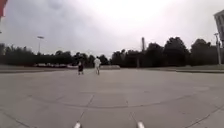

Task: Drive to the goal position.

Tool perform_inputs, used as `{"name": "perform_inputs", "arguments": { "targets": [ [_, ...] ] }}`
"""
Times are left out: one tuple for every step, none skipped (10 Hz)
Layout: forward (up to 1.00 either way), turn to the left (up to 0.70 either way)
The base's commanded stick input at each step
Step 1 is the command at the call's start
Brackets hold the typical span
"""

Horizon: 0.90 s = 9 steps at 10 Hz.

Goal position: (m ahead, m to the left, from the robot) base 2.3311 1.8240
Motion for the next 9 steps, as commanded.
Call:
{"name": "perform_inputs", "arguments": {
  "targets": [
    [0.5, 0.21],
    [0.5, 0.19],
    [0.5, 0.09],
    [0.5, 0.06],
    [0.5, 0.03],
    [0.5, 0.0],
    [0.5, 0.0],
    [0.5, 0.0],
    [0.5, 0.0]
  ]
}}
